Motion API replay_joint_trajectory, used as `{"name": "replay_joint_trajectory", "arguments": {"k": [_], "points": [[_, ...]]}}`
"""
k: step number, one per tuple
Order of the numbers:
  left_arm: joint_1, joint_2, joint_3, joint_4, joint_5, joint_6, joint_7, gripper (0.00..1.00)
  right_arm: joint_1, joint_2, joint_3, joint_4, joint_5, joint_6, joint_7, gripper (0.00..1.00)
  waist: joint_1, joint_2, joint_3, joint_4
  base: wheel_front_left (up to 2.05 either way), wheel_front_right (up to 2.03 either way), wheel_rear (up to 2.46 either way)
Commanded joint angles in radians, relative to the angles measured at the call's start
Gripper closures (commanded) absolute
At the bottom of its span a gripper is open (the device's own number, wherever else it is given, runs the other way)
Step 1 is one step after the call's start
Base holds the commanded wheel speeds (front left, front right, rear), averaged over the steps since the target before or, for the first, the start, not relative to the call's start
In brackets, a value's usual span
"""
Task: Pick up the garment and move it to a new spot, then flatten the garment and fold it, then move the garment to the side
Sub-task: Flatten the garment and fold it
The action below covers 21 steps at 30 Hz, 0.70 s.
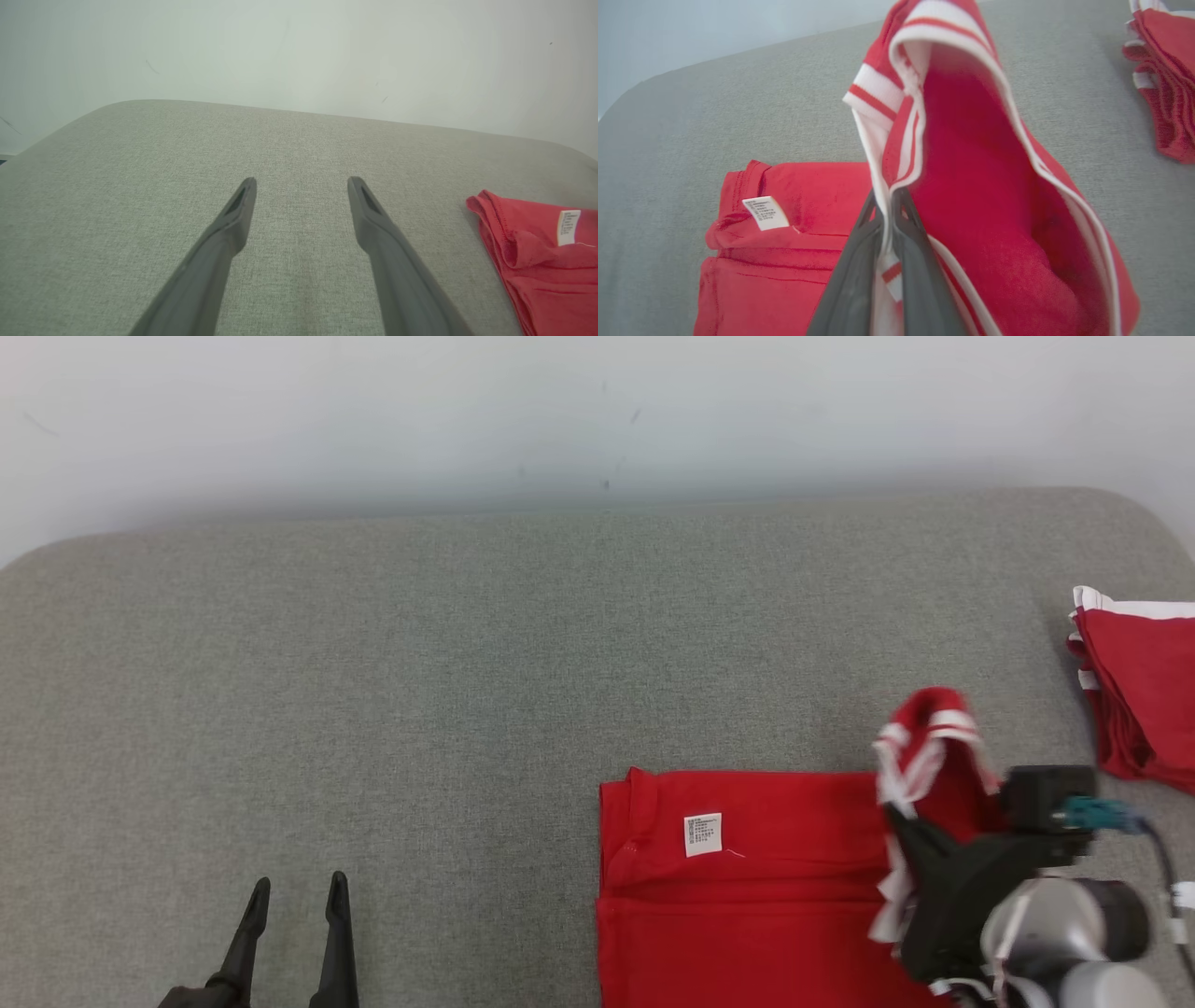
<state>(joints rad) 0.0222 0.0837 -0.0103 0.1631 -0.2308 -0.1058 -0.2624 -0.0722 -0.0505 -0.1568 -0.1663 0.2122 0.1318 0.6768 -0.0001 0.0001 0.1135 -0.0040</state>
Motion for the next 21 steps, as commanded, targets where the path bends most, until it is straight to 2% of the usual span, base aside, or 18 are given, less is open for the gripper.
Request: {"name": "replay_joint_trajectory", "arguments": {"k": [1, 13, 21], "points": [[0.009, 0.006, 0.000, 0.003, -0.004, -0.003, -0.002, 0.00, 0.002, 0.001, 0.030, 0.006, 0.021, -0.003, -0.004, 1.00, 0.0001, -0.0001, -0.002, 0.001, 0.00, 0.00, 0.00], [-0.013, 0.011, -0.018, 0.019, -0.015, -0.007, -0.003, 0.00, -0.113, 0.001, 0.350, 0.236, 0.104, -0.003, -0.073, 1.00, 0.0001, -0.0001, 0.004, 0.034, 0.00, 0.00, 0.00], [-0.025, 0.007, -0.014, 0.024, -0.017, -0.009, -0.003, 0.00, -0.191, 0.002, 0.422, 0.383, 0.130, -0.003, -0.127, 1.00, 0.0001, -0.0001, 0.023, 0.063, 0.00, 0.00, 0.00]]}}
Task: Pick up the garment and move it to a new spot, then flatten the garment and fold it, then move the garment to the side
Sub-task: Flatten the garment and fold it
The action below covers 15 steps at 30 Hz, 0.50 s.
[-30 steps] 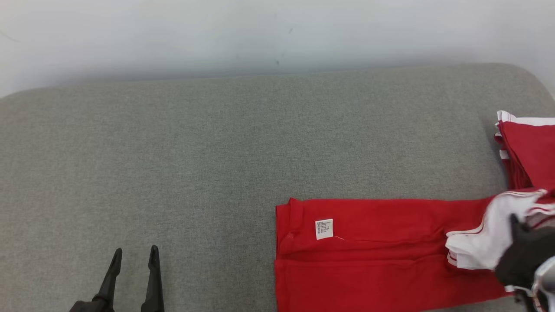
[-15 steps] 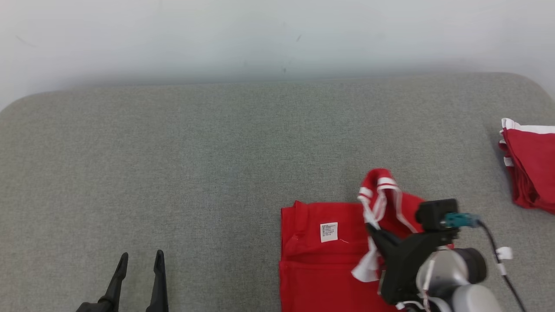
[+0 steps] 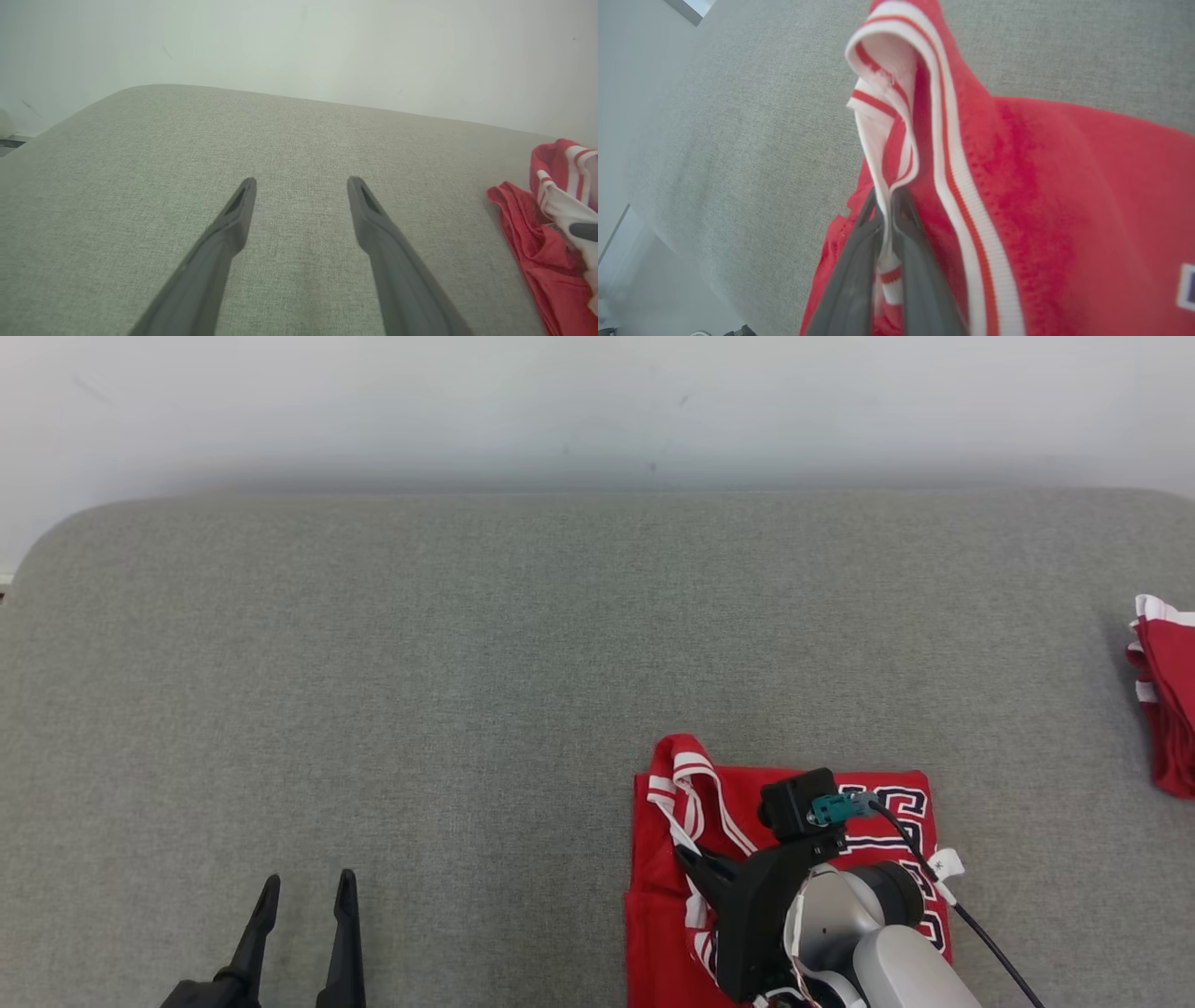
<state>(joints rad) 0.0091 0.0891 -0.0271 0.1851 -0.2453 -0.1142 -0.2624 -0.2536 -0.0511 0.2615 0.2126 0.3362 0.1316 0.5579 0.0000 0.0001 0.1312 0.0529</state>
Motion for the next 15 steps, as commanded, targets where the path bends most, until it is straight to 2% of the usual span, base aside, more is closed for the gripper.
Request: {"name": "replay_joint_trajectory", "arguments": {"k": [1, 3, 4, 5, 11, 15], "points": [[-0.015, 0.001, 0.003, 0.003, -0.003, 0.000, -0.003, 0.00, -0.019, 0.002, 0.008, 0.019, 0.010, -0.003, -0.015, 1.00, 0.0000, -0.0001, 0.007, 0.009, 0.00, 0.00, 0.00], [-0.017, -0.001, 0.001, 0.006, -0.004, -0.001, -0.003, 0.00, -0.039, 0.002, 0.018, 0.048, 0.008, -0.003, -0.027, 1.00, 0.0000, -0.0001, 0.011, 0.014, 0.00, 0.00, 0.00], [-0.017, -0.002, 0.000, 0.008, -0.004, -0.002, -0.003, 0.00, -0.046, 0.003, 0.032, 0.059, 0.011, -0.003, -0.030, 0.60, 0.0000, -0.0001, 0.012, 0.016, 0.00, 0.00, 0.00], [-0.019, -0.003, -0.002, 0.010, -0.004, -0.003, -0.003, 0.00, -0.049, 0.003, 0.044, 0.071, 0.024, -0.003, -0.027, 0.00, 0.0000, -0.0001, 0.013, 0.018, 0.00, 0.00, 0.00], [-0.027, -0.007, -0.002, 0.018, -0.006, -0.006, -0.003, 0.00, -0.052, 0.002, 0.117, 0.044, 0.109, -0.003, -0.005, 0.00, 0.0000, -0.0001, 0.007, 0.022, 0.00, 0.00, 0.00], [-0.021, -0.010, 0.004, 0.019, -0.005, -0.007, -0.003, 0.00, -0.030, 0.002, 0.095, -0.035, 0.127, -0.003, -0.002, 0.00, 0.0000, -0.0001, -0.001, 0.017, 0.00, 0.00, 0.00]]}}
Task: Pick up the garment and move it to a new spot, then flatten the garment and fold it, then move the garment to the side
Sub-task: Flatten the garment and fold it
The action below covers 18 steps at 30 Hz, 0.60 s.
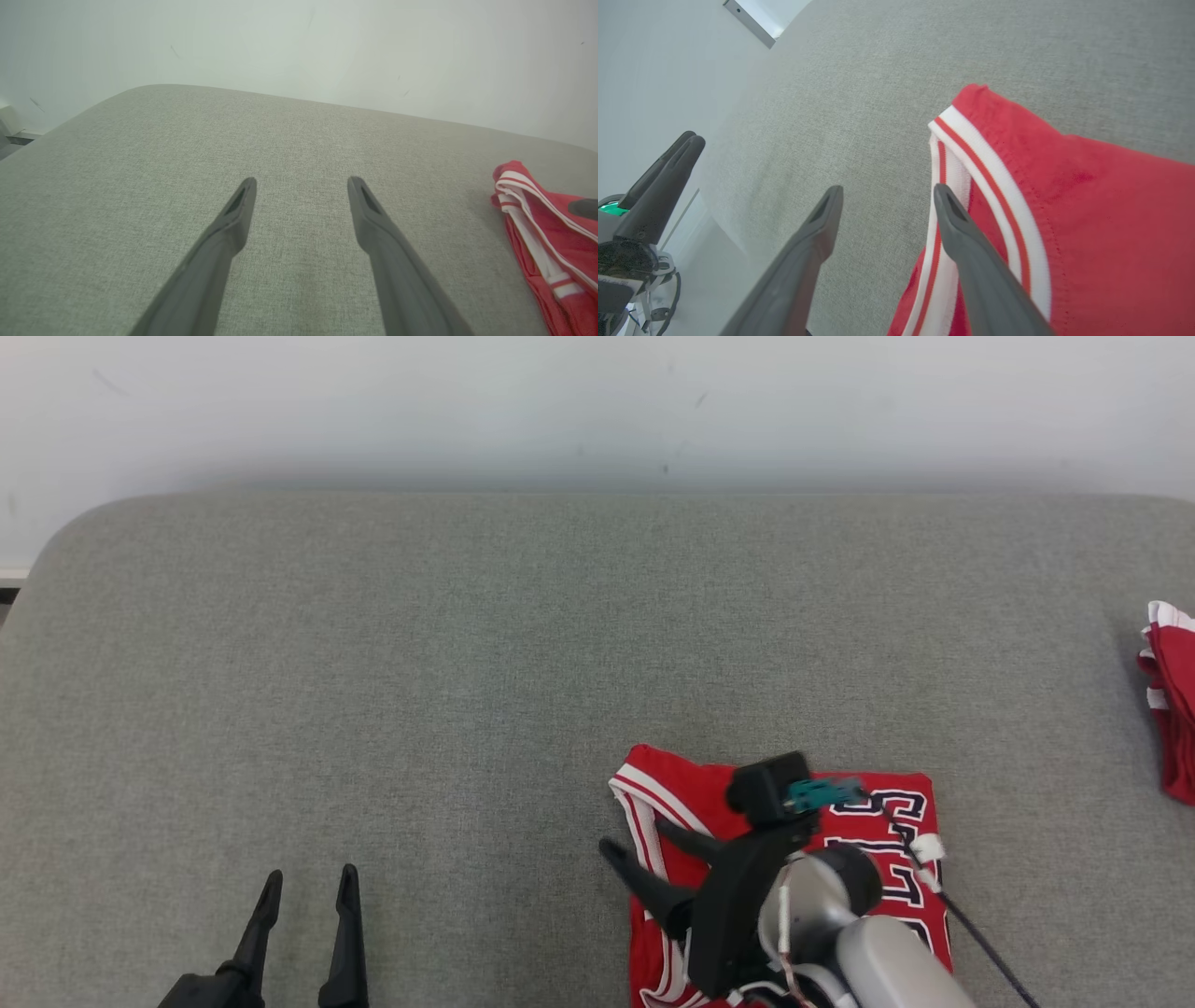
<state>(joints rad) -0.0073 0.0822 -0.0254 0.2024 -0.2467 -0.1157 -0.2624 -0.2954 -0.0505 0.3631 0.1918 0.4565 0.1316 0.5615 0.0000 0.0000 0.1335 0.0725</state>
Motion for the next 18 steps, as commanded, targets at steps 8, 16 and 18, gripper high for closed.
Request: {"name": "replay_joint_trajectory", "arguments": {"k": [8, 16, 18], "points": [[0.020, -0.005, 0.016, -0.008, 0.006, -0.006, -0.003, 0.00, 0.129, -0.027, -0.274, -0.286, -0.120, -0.003, -0.070, 0.00, 0.0000, 0.0000, -0.031, -0.025, 0.00, 0.00, 0.00], [0.041, -0.011, 0.018, -0.017, 0.014, -0.006, -0.003, 0.00, 0.280, -0.019, -0.469, -0.413, -0.310, -0.003, -0.216, 0.00, 0.0000, 0.0000, -0.063, -0.059, 0.00, 0.00, 0.00], [0.044, -0.012, 0.020, -0.021, 0.017, -0.006, -0.003, 0.00, 0.308, -0.014, -0.492, -0.397, -0.338, -0.003, -0.287, 0.00, 0.0000, 0.0000, -0.073, -0.066, 0.00, 0.00, 0.00]]}}
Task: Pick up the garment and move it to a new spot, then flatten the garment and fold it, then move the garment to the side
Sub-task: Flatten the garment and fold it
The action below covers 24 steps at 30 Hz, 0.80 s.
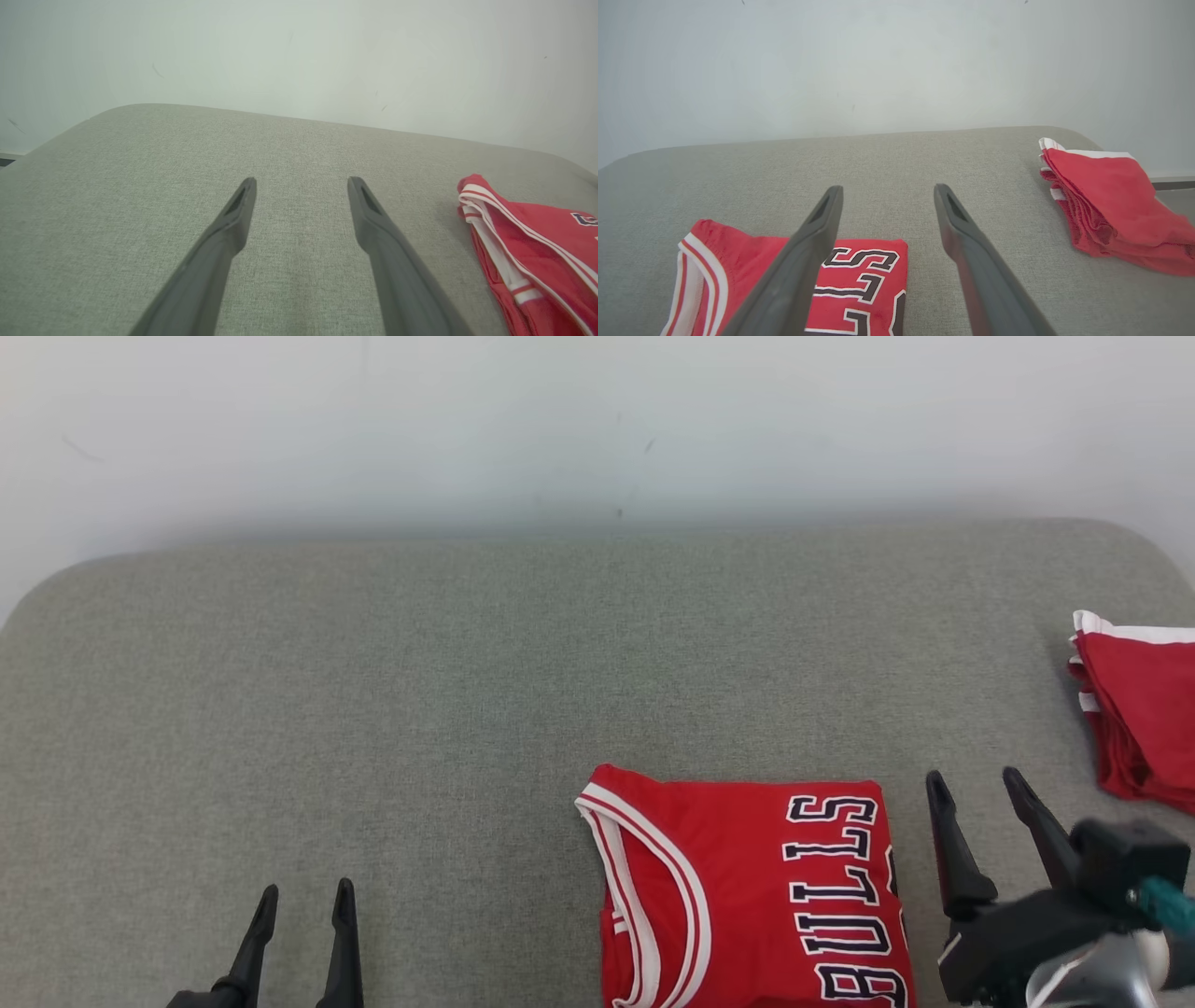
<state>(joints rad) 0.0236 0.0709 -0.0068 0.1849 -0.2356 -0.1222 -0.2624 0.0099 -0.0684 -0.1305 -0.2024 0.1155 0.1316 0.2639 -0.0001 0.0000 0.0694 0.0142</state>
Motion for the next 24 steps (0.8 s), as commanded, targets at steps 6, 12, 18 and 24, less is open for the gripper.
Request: {"name": "replay_joint_trajectory", "arguments": {"k": [6, 12, 18, 24], "points": [[0.030, -0.005, 0.019, -0.017, 0.021, 0.001, -0.003, 0.00, 0.076, 0.007, -0.010, 0.112, -0.079, -0.003, -0.248, 0.00, 0.0001, 0.0000, -0.041, -0.027, 0.00, 0.00, 0.00], [0.045, -0.007, 0.047, -0.050, 0.048, -0.001, -0.003, 0.00, 0.073, 0.010, -0.033, 0.243, -0.134, -0.003, -0.464, 0.00, 0.0001, 0.0000, -0.060, -0.039, 0.00, 0.00, 0.00], [0.064, -0.009, 0.063, -0.055, 0.102, 0.002, -0.003, 0.00, 0.066, 0.016, -0.025, 0.319, -0.163, -0.003, -0.521, 0.00, 0.0001, 0.0000, -0.077, -0.042, 0.00, 0.00, 0.00], [0.083, -0.011, 0.072, -0.025, 0.133, 0.008, -0.003, 0.00, 0.054, 0.018, -0.014, 0.346, -0.175, -0.003, -0.528, 0.00, 0.0001, 0.0000, -0.087, -0.048, 0.00, 0.00, 0.00]]}}
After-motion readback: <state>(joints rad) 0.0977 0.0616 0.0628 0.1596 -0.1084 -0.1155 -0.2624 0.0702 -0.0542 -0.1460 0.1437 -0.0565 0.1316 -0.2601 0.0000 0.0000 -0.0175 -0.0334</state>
